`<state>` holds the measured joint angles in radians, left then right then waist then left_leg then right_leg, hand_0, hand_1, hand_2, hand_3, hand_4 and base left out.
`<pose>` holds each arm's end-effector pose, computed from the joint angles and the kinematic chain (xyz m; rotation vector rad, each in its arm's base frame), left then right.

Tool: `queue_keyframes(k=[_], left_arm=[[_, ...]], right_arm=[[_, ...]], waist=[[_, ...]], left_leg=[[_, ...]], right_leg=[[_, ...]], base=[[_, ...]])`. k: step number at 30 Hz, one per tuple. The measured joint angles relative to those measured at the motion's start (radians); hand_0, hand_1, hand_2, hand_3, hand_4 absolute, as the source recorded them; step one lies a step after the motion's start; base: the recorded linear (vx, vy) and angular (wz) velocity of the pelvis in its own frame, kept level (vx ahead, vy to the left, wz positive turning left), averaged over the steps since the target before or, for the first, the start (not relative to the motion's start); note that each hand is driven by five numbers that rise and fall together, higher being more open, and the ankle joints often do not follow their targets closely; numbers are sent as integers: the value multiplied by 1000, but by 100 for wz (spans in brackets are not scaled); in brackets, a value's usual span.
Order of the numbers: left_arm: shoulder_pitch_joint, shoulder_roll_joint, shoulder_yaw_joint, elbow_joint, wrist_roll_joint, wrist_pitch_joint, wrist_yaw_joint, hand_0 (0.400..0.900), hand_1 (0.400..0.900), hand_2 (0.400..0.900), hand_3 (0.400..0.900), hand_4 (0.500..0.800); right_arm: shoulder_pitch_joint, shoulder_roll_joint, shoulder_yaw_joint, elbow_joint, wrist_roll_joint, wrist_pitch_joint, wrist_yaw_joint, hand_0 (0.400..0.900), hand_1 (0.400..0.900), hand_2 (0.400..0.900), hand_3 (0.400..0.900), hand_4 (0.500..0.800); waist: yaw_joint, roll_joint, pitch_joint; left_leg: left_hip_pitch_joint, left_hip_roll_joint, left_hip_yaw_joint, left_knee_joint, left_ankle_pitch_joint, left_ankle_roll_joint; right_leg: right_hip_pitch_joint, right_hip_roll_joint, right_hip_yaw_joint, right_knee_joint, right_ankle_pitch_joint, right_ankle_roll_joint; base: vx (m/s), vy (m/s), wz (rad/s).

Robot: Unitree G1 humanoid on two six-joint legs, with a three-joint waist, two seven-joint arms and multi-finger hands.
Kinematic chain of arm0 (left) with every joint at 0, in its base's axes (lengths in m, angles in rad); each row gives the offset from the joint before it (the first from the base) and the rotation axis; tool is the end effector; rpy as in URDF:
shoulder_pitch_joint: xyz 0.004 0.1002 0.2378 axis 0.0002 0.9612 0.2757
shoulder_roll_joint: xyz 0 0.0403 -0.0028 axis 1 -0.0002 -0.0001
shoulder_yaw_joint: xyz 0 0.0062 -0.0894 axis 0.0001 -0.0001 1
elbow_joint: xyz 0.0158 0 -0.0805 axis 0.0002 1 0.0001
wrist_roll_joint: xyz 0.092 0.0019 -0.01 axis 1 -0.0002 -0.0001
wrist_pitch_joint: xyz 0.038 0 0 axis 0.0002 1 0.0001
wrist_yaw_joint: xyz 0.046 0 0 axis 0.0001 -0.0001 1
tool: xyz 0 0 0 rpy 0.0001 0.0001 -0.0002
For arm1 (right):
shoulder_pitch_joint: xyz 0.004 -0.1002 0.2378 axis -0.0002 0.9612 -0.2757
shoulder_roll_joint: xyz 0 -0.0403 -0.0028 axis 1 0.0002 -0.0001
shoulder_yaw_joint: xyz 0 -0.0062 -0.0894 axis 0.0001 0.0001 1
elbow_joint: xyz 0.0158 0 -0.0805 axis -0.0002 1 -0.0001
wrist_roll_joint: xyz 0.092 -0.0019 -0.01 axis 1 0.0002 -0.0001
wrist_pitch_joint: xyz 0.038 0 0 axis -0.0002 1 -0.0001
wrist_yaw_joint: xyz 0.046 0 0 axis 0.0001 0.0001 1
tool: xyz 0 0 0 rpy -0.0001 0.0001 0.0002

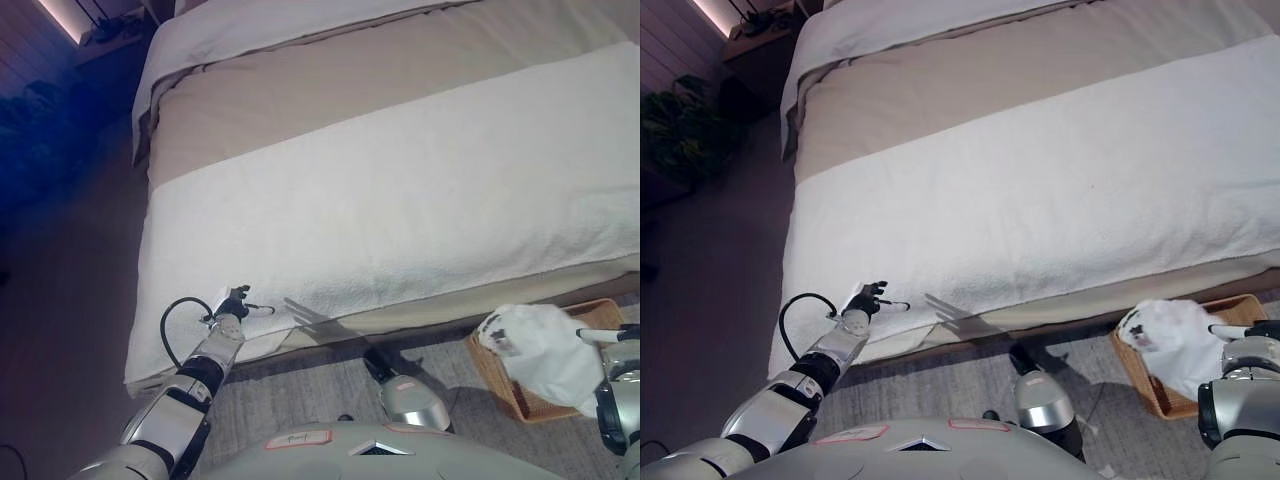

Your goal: Put the clothes on the bed into the basket.

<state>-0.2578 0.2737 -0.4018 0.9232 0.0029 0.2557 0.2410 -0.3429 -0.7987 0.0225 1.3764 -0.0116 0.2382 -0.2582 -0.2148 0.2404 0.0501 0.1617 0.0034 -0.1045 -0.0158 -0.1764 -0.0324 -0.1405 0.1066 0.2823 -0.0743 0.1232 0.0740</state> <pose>0.1827 0.1863 -0.0497 0.6393 0.8791 0.0264 0.1357 -0.3855 0.0263 -0.7379 1.1228 -0.8383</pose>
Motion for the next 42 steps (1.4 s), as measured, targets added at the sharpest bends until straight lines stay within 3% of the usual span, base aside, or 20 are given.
queue_keyframes(k=[7, 10, 15, 16, 19, 21, 22, 23, 24, 25, 26, 27, 30, 32, 34, 35, 36, 37, 38, 42], left_arm=[[5, -3, 2, 2, 0, 0, 1, 900, 900, 900, 900, 800], [0, -2, 4, 7, 0, 0, 2, 900, 900, 900, 900, 800], [0, -3, 2, 9, -1, 6, 3, 900, 900, 900, 900, 800], [0, -3, 2, 11, -1, 8, 2, 900, 900, 900, 900, 800], [0, 1, 10, 9, -1, 8, 6, 900, 900, 900, 900, 800], [-3, 7, 39, 3, -1, 10, 9, 900, 900, 900, 900, 800], [-3, 16, 45, 1, -1, 9, 13, 900, 900, 900, 900, 800], [-2, 30, 55, 0, -1, 9, 14, 900, 900, 900, 900, 800], [10, 38, 72, 3, -2, 9, 16, 900, 900, 900, 900, 800], [12, 29, 76, 1, -9, 13, 18, 900, 900, 900, 900, 800], [17, 16, 80, 3, -11, 13, 20, 900, 900, 900, 900, 800], [22, 9, 80, 6, -11, 16, 20, 900, 900, 900, 900, 800], [58, 10, 87, 22, -18, 16, 21, 900, 900, 900, 900, 800], [70, 7, 98, 23, -18, 6, 21, 900, 900, 900, 900, 800], [83, 7, 121, 30, -18, 3, 21, 900, 900, 900, 900, 800], [84, 7, 127, 50, -18, 0, 21, 900, 900, 900, 900, 800], [98, 15, 134, 58, -18, 1, 21, 900, 900, 900, 900, 800], [108, 20, 152, 63, -18, 0, 21, 900, 900, 900, 900, 800], [113, 13, 156, 62, -18, -5, 21, 900, 900, 900, 900, 800], [129, -5, 155, 60, -18, -23, 10, 900, 900, 900, 900, 800]], right_arm=[[1, 61, 8, -4, 2, -11, 3, 900, 900, 900, 900, 800], [28, 159, 22, -39, 18, -25, 5, 900, 900, 900, 900, 800], [79, 316, 47, -89, 57, -36, 13, 900, 900, 900, 900, 800], [84, 333, 47, -90, 61, -35, 15, 900, 900, 900, 900, 800], [110, 360, 58, -95, 74, -46, 14, 900, 900, 900, 900, 800], [118, 382, 59, -109, 75, -52, 14, 900, 900, 900, 900, 800], [120, 399, 61, -113, 74, -54, 11, 900, 900, 900, 900, 800], [105, 418, 65, -112, 75, -55, 8, 900, 900, 900, 900, 800], [102, 440, 69, -111, 75, -56, 10, 900, 900, 900, 900, 800], [104, 440, 67, -113, 75, -54, 12, 900, 900, 900, 900, 800], [100, 435, 71, -108, 74, -52, 10, 900, 900, 900, 900, 800], [101, 434, 70, -109, 75, -52, 12, 900, 900, 900, 900, 800], [127, 451, 80, -99, 74, -50, 25, 900, 900, 900, 900, 800], [136, 461, 100, -91, 73, -52, 34, 900, 900, 900, 900, 800], [144, 484, 128, -83, 54, -55, 55, 900, 900, 900, 900, 800], [148, 499, 142, -66, 27, -61, 66, 900, 900, 900, 900, 800], [151, 519, 154, -42, 3, -61, 77, 900, 900, 900, 900, 800], [158, 539, 173, -19, -19, -62, 86, 900, 900, 900, 900, 800], [171, 543, 182, -7, -47, -65, 97, 900, 900, 900, 900, 800], [229, 533, 189, -3, -79, -70, 113, 900, 900, 900, 900, 800]], waist=[[0, -14, 12], [0, -46, 34], [3, -102, 70], [1, -109, 75], [11, -147, 96], [28, -184, 119], [35, -213, 132], [56, -235, 146], [74, -248, 149], [80, -236, 155], [84, -202, 165], [81, -175, 179], [80, -174, 179], [92, -173, 171], [115, -179, 149], [137, -184, 134], [149, -208, 110], [162, -238, 85], [163, -237, 77], [158, -230, 25]], left_leg=[[4, -9, -21, 18, -1, -1], [3, -17, -24, 39, -12, 1], [15, -46, -24, 71, -33, 42], [24, -46, -20, 69, -33, 44], [34, -93, -7, 71, -18, 83], [42, -116, 11, 71, -13, 107], [29, -147, 31, 92, -22, 128], [6, -148, 34, 126, -16, 170], [-7, -141, 92, 117, -1, 210], [-14, -120, 134, 105, 16, 216], [-36, -89, 159, 89, 29, 215], [-26, -65, 174, 68, 54, 207], [-4, -42, 236, 8, 111, 196], [2, -30, 283, -12, 124, 179], [-15, -12, 337, -33, 140, 156], [-15, -10, 352, -43, 148, 145], [-14, -17, 375, -54, 154, 135], [-13, -33, 384, -61, 158, 125], [-12, -22, 384, -63, 169, 108], [-22, 24, 350, -64, 182, 83]], right_leg=[[14, -11, -19, 11, 8, -6], [13, -13, -22, 33, 16, -13], [16, -20, -11, 82, 14, 4], [20, -26, -8, 85, 1, 22], [14, -43, 22, 103, 54, 61], [12, -52, 15, 99, 94, 116], [13, -57, -10, 83, 132, 172], [-5, -66, -48, 59, 159, 196], [-25, -87, -214, 61, 72, 148], [-60, -107, -366, 119, 17, 50], [-91, -123, -449, 211, -4, 31], [-110, -136, -475, 283, -11, 40], [-63, -199, -378, 466, -68, 70], [-27, -217, -351, 485, -111, 67], [52, -235, -373, 410, -155, 78], [114, -240, -406, 295, -159, 85], [179, -246, -401, 163, -145, 71], [238, -252, -378, 42, -126, 66], [274, -239, -375, -16, -92, 44], [269, -188, -383, -12, -83, 38]], base=[[-108, -5, 8], [-225, 45, 4], [-302, 118, -16], [-385, 135, -41], [-375, 116, -52], [-361, 68, -96], [-386, 43, -115], [-377, 35, -101], [-358, 26, -81], [-286, -2, -65], [-229, -21, -58], [-191, -20, -63], [-138, -49, -74], [-62, -148, -100], [-54, -175, -82], [-60, -169, -50], [-57, -202, -34], [-47, -175, -7], [-39, -171, 10], [-41, -144, 16]])
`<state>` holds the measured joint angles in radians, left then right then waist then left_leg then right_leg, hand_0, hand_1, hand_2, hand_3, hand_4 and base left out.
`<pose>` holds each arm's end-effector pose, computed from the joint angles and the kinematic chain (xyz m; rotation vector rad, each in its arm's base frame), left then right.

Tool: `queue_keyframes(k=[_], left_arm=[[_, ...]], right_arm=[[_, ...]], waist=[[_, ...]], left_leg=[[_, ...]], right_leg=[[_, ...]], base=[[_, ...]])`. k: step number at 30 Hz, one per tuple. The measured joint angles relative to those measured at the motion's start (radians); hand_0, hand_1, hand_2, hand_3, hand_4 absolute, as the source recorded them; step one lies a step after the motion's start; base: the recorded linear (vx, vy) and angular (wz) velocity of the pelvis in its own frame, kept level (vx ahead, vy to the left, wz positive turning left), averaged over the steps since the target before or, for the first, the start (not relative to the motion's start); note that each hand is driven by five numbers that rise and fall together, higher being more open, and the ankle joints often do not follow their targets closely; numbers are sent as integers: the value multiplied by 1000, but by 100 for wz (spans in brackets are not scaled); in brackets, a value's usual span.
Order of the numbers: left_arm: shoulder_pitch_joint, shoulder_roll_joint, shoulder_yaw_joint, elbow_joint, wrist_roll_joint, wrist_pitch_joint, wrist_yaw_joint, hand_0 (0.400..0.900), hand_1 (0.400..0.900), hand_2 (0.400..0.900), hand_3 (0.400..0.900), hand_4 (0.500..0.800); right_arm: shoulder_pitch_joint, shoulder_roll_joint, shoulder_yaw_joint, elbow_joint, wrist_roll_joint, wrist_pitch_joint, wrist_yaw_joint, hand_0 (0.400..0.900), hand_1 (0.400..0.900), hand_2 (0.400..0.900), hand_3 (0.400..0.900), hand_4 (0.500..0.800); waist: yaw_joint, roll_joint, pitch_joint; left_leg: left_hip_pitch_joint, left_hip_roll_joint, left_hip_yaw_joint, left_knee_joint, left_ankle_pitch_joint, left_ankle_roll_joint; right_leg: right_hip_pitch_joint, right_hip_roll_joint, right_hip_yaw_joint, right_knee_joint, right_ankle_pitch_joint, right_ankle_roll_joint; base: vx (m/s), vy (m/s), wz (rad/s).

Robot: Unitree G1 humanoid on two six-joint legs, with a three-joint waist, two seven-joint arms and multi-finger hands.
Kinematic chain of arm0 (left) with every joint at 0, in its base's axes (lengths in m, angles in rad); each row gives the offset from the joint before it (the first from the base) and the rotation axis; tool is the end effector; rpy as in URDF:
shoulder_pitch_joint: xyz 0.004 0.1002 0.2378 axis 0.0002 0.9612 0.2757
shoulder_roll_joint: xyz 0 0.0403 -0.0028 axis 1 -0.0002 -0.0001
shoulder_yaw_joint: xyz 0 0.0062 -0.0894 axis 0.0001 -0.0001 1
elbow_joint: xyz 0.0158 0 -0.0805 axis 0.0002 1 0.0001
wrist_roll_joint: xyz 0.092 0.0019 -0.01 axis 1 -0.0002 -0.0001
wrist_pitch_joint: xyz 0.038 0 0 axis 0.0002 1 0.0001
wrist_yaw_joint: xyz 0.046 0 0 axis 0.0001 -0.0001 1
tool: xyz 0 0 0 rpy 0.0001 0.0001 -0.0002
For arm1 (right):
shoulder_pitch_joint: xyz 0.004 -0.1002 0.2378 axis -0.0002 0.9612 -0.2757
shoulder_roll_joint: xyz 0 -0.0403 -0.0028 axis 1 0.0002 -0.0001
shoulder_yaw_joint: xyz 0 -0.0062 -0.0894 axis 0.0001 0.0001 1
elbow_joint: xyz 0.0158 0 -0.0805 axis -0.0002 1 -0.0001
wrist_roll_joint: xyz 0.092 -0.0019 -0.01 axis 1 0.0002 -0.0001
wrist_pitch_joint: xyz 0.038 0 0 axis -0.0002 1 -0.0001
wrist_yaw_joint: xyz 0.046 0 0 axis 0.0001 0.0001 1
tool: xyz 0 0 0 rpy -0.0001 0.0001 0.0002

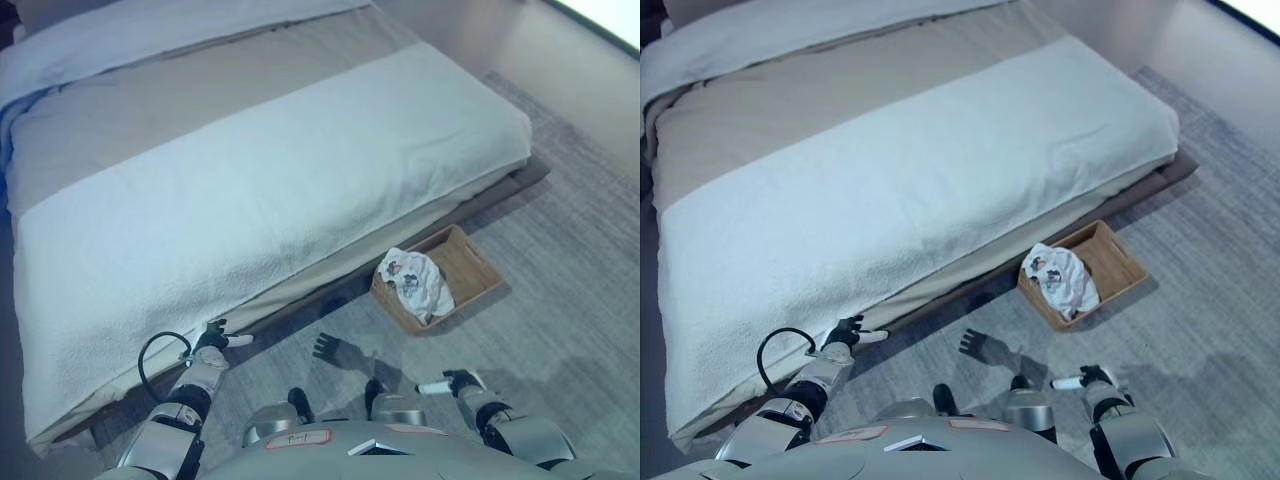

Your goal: Put the clothes on the bed into the basket.

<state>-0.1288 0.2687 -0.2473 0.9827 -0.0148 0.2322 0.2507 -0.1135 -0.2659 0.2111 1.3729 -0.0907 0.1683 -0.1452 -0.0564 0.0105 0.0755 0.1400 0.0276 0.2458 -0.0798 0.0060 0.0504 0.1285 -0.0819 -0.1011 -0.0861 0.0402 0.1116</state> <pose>0.1401 0.2082 -0.0699 0.5247 1.0497 0.1678 0.0772 -0.2314 -0.0919 -0.5772 1.4039 -0.0971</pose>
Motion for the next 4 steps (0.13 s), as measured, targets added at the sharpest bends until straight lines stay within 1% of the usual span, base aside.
queue_keyframes(k=[3, 4], left_arm=[[0, 1, -3, 2, 1, 0, -14, 900, 900, 900, 900, 800], [1, 1, -4, 4, 1, 1, -19, 900, 900, 900, 900, 800]], right_arm=[[6, -20, -1, 0, 0, 1, 0, 900, 900, 900, 900, 800], [6, -27, -1, 0, 0, 0, 0, 900, 900, 900, 900, 800]], waist=[[-15, -12, -7], [-21, -15, -9]], left_leg=[[-12, 17, -19, -1, 15, -32], [-17, 19, -23, -1, 17, -37]], right_leg=[[-4, 20, -11, -1, -6, -17], [-7, 19, -15, -1, -6, -18]], base=[[-36, -116, 7], [-21, -56, 0]])
